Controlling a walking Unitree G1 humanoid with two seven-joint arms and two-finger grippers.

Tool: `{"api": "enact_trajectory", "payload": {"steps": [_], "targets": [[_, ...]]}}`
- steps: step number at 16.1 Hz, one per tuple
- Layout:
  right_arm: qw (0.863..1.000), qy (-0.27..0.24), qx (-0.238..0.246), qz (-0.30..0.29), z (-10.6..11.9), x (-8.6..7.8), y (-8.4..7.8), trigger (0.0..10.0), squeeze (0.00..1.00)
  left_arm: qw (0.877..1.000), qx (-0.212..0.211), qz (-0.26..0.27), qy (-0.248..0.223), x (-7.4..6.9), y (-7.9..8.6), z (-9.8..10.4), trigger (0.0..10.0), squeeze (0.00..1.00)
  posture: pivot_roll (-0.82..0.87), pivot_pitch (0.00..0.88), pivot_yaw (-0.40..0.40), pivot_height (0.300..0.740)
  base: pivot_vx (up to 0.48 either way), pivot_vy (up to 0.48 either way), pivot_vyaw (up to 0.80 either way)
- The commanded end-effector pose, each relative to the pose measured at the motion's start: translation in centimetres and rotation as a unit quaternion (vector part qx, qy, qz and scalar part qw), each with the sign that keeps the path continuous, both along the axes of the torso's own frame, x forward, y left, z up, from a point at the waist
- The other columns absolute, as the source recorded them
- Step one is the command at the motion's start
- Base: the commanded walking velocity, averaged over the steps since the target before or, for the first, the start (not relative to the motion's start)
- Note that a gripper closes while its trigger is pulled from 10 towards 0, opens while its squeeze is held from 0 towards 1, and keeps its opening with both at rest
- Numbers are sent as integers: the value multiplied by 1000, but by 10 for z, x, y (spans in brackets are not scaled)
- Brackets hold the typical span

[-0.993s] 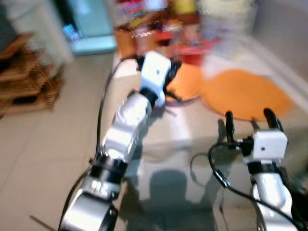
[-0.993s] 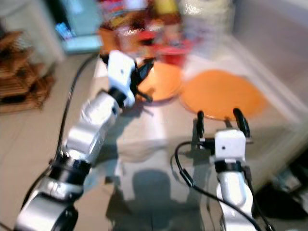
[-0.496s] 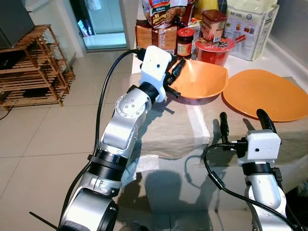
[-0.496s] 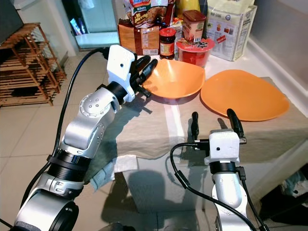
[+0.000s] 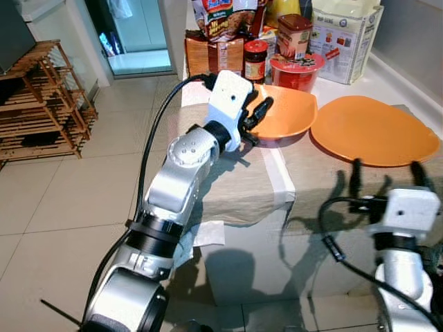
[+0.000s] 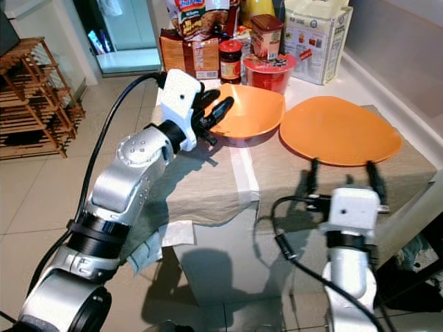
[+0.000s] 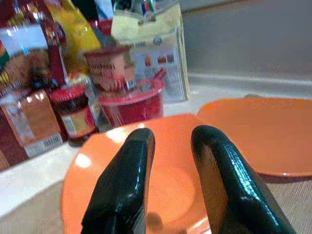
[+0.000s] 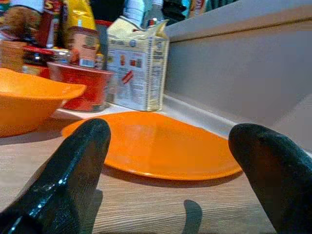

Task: Setting the table

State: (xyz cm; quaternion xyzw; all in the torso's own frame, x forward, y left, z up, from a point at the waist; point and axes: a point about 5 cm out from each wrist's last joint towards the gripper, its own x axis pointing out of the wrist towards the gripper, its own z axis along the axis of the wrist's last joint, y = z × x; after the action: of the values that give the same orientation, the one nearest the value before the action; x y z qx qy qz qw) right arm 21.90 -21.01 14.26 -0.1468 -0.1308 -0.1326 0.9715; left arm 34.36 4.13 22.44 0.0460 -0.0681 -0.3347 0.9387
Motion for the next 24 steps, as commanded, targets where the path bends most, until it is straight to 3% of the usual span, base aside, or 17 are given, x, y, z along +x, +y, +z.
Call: {"api": "enact_trajectory", "payload": {"steps": [1,2,3,8,13,14,15,17,19,21,22,24], "targets": [[1000,4,6,5,-2,2,3,10000,0,1000,1,14,9,5,6,2,10000,0,-177,0,102,727,0,0,0],[1000,5,6,11,-2,2,5,10000,0,1000,3,22,11,7,9,1,10000,0,-176,0,101,727,0,0,0],[1000,7,6,16,-2,2,7,10000,0,999,10,50,5,12,17,2,10000,1000,-175,0,99,727,0,0,0],[1000,9,8,24,-4,2,13,10000,0,998,37,56,13,20,23,2,10000,1000,-177,0,101,727,0,0,0],[999,16,9,30,-7,-3,15,10000,0,992,47,89,72,29,29,-11,10000,1000,-182,9,98,727,0,0,0],[999,16,9,31,-7,-3,16,10000,0,987,51,108,106,33,33,-18,10000,294,-182,9,98,727,0,0,0],[999,17,8,31,-6,-3,16,10000,0,979,46,130,150,38,40,-26,10000,0,-185,14,96,727,0,0,0],[999,17,8,32,-6,-3,16,10000,0,973,29,140,181,40,44,-29,10000,0,-185,14,96,727,0,0,0],[999,21,9,33,-7,-5,16,10000,0,956,-18,137,258,42,44,-37,10000,0,-188,19,97,727,0,0,0],[999,22,9,33,-8,-5,17,10000,0,944,-58,121,302,40,36,-40,10000,0,-188,19,97,727,0,0,0],[999,22,8,33,-7,-5,17,10000,0,933,-99,101,330,39,28,-37,10000,0,-199,21,100,727,0,0,0],[999,23,7,32,-7,-6,16,10000,0,923,-140,85,348,40,25,-30,10000,0,-201,22,99,727,0,0,0]]}}
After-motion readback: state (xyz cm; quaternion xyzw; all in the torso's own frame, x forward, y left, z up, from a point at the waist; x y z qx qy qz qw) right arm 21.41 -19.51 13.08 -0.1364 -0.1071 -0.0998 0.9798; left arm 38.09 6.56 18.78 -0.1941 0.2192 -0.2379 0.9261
